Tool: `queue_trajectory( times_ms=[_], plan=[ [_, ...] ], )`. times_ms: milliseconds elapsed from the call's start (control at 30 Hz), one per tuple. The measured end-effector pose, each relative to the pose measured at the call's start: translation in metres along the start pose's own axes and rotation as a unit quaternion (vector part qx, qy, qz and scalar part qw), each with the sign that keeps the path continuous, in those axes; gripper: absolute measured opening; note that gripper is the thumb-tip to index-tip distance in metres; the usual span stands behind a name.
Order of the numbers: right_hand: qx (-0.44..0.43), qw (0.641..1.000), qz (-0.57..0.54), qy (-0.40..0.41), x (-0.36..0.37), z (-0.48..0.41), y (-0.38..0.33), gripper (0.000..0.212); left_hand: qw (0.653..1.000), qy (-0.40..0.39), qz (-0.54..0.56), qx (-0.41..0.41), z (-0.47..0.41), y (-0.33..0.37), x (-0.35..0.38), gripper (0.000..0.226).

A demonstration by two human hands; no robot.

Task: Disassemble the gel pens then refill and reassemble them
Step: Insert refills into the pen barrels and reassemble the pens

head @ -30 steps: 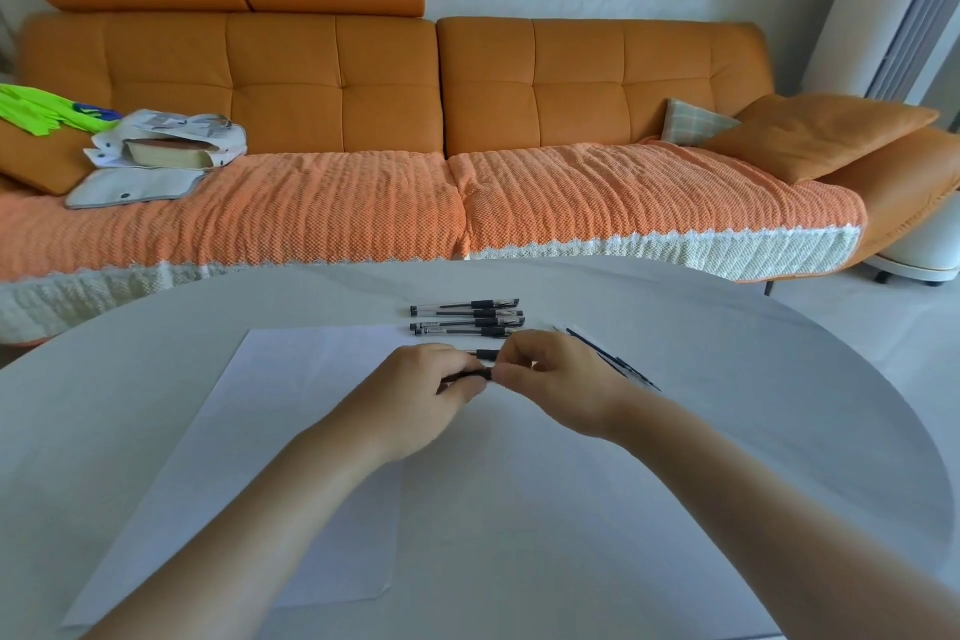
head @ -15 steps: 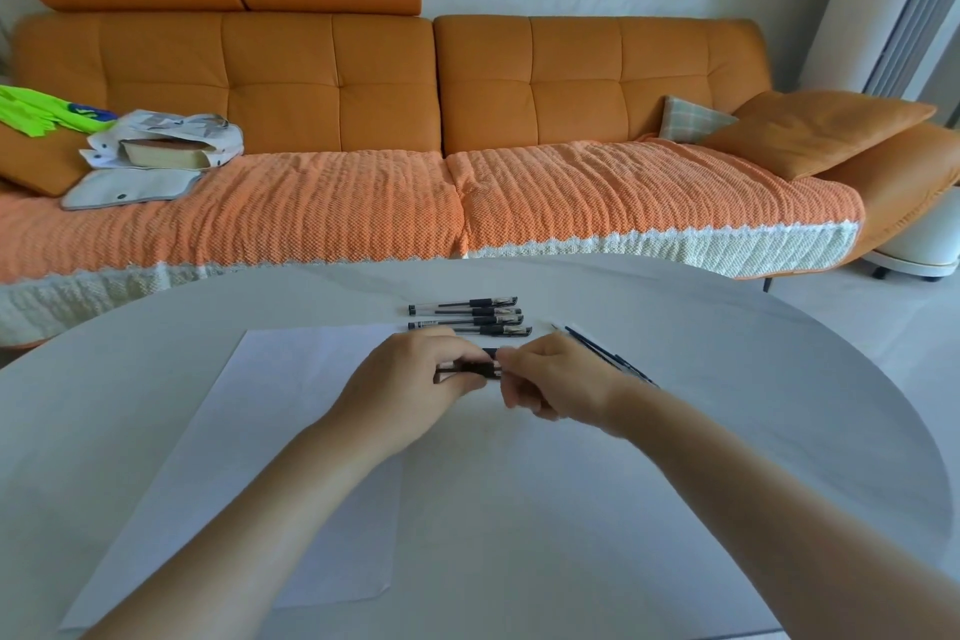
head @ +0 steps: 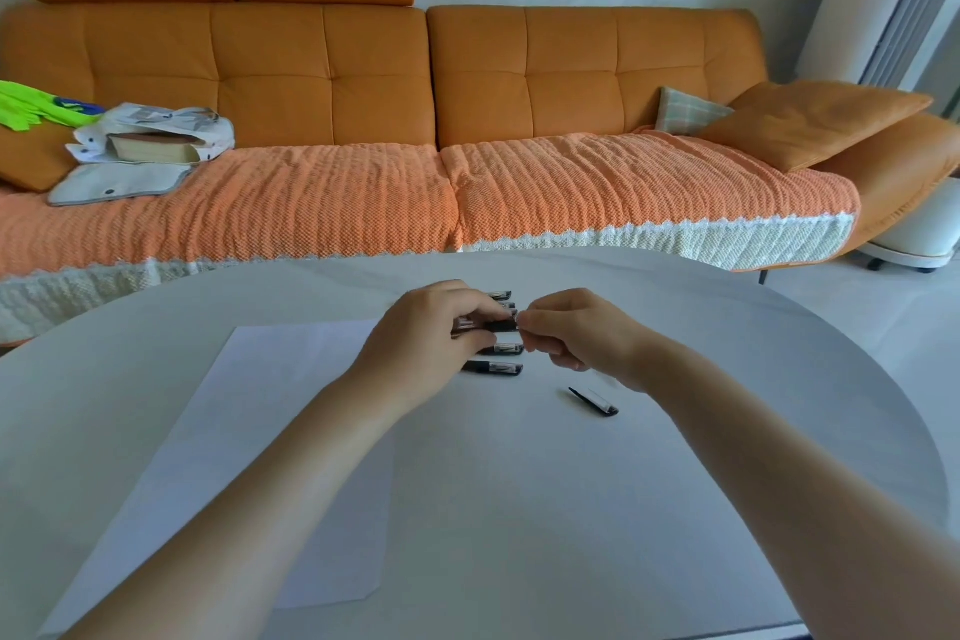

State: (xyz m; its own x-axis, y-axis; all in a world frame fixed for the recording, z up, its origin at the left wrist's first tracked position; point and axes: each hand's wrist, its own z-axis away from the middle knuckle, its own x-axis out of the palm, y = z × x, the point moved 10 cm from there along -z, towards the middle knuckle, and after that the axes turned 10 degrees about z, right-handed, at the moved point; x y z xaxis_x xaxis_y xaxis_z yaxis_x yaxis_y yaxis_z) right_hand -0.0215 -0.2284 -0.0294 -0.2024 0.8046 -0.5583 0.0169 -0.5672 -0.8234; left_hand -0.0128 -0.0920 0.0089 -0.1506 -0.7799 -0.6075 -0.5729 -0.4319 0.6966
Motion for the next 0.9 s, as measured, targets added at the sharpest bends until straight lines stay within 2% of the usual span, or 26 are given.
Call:
queue_trajectory(
  times_ms=[167,300,400,467,533,600,633,900],
  plan=[
    [0.006,1.000,-0.004,-0.007,0.011,0.001,0.005,0.040,0.999,0.031,-0.006,0.009,0.006,-0.003,-0.005,0.025],
    [0.020,1.000,0.006,-0.023,0.017,0.003,0.007,0.040,1.000,0.025,-0.004,0.016,0.011,-0.006,-0.004,0.025],
    [0.030,0.992,0.120,0.008,0.007,0.007,0.010,0.035,1.000,0.016,-0.013,0.004,0.017,-0.013,-0.002,0.024],
    [0.045,0.964,0.256,0.056,-0.010,0.012,0.015,0.040,0.999,-0.002,-0.033,-0.023,0.022,-0.023,0.000,0.019],
    [0.075,0.909,0.404,0.075,-0.023,0.019,0.021,0.035,0.999,-0.011,-0.032,-0.043,0.027,-0.035,0.001,0.016],
    [0.104,0.866,0.485,0.057,-0.026,0.026,0.030,0.024,0.998,-0.011,-0.009,-0.066,0.032,-0.042,-0.001,0.013],
    [0.118,0.861,0.492,0.046,-0.026,0.028,0.034,0.022,0.997,-0.014,-0.003,-0.076,0.033,-0.043,-0.001,0.011],
    [0.117,0.907,0.404,0.011,-0.018,0.033,0.042,0.011,0.992,-0.043,-0.058,-0.104,0.041,-0.050,0.000,0.011]
  ],
)
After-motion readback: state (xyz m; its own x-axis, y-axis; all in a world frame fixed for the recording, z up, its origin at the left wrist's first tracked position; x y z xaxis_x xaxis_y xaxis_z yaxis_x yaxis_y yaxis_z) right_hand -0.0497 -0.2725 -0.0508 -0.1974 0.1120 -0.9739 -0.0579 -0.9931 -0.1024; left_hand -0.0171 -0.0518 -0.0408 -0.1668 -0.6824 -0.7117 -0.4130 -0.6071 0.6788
